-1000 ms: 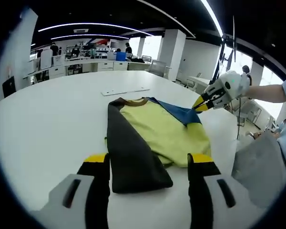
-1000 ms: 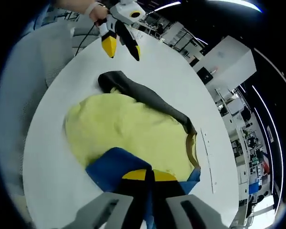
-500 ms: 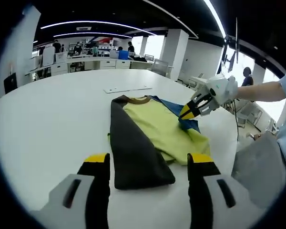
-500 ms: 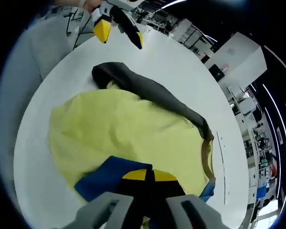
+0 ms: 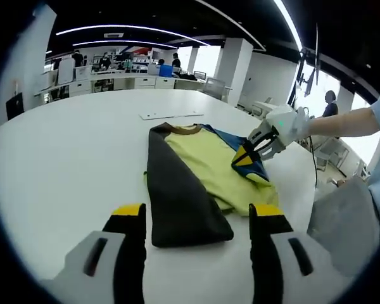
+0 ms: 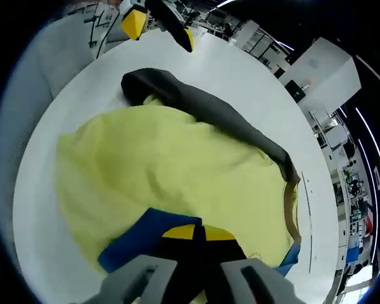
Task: Fold the garment on the visible template until the final outline fits inside the template.
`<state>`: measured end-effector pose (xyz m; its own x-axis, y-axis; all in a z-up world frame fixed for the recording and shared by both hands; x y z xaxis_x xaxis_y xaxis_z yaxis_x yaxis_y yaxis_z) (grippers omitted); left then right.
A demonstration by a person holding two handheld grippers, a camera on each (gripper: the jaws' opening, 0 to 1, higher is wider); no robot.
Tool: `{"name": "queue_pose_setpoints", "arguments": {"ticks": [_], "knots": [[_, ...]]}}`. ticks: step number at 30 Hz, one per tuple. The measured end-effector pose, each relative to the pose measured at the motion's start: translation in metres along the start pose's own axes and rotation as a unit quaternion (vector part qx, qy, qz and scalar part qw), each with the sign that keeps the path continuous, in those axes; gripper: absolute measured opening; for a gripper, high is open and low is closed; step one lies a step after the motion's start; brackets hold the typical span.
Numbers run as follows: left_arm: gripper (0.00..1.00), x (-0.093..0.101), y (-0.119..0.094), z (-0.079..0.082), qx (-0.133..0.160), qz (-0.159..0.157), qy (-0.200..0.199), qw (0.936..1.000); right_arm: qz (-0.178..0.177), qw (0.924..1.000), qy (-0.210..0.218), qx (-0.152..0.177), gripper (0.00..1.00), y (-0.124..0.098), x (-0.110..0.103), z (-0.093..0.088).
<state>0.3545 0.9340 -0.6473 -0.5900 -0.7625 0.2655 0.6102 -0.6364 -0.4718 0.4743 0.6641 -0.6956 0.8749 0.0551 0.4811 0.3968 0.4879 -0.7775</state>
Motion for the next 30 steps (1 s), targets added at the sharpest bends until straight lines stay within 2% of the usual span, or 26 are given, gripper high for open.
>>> {"name": "queue_pose_setpoints", "arguments": {"ticks": [9, 12, 21, 26, 30], "knots": [[0.63, 0.002, 0.002, 0.001, 0.001, -0.004, 0.002, 1.0000, -0.004, 0.9997, 0.022, 0.006, 0.00, -0.003, 0.001, -0.001], [0.63, 0.003, 0.001, 0.001, 0.001, -0.005, 0.002, 1.0000, -0.010, 0.9994, 0.033, 0.010, 0.05, -0.006, 0.004, -0.002], [0.63, 0.004, 0.002, 0.000, -0.001, -0.004, 0.003, 1.0000, -0.046, 0.9972, 0.051, 0.030, 0.15, -0.035, 0.017, -0.005], [0.63, 0.007, 0.004, 0.001, 0.001, -0.007, 0.004, 1.0000, -0.064, 0.9927, 0.090, 0.048, 0.19, -0.052, 0.020, -0.010], [0.63, 0.009, 0.005, 0.001, 0.000, -0.010, 0.006, 0.9999, -0.071, 0.9886, 0.116, 0.064, 0.28, -0.067, 0.015, -0.015]]}}
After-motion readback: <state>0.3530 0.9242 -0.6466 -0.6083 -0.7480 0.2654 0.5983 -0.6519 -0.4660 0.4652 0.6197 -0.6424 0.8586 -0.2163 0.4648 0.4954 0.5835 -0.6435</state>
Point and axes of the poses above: the point that each gripper's makers call its tool centre point, and the gripper's own axes: y roughly forward along the fingers, x roughly to its right, z roughly out of its top, the point moved 9 cm from there along -y, roughly backward along the fingers, and after that the axes turned 6 degrees about -z, right-handed, at the moved point
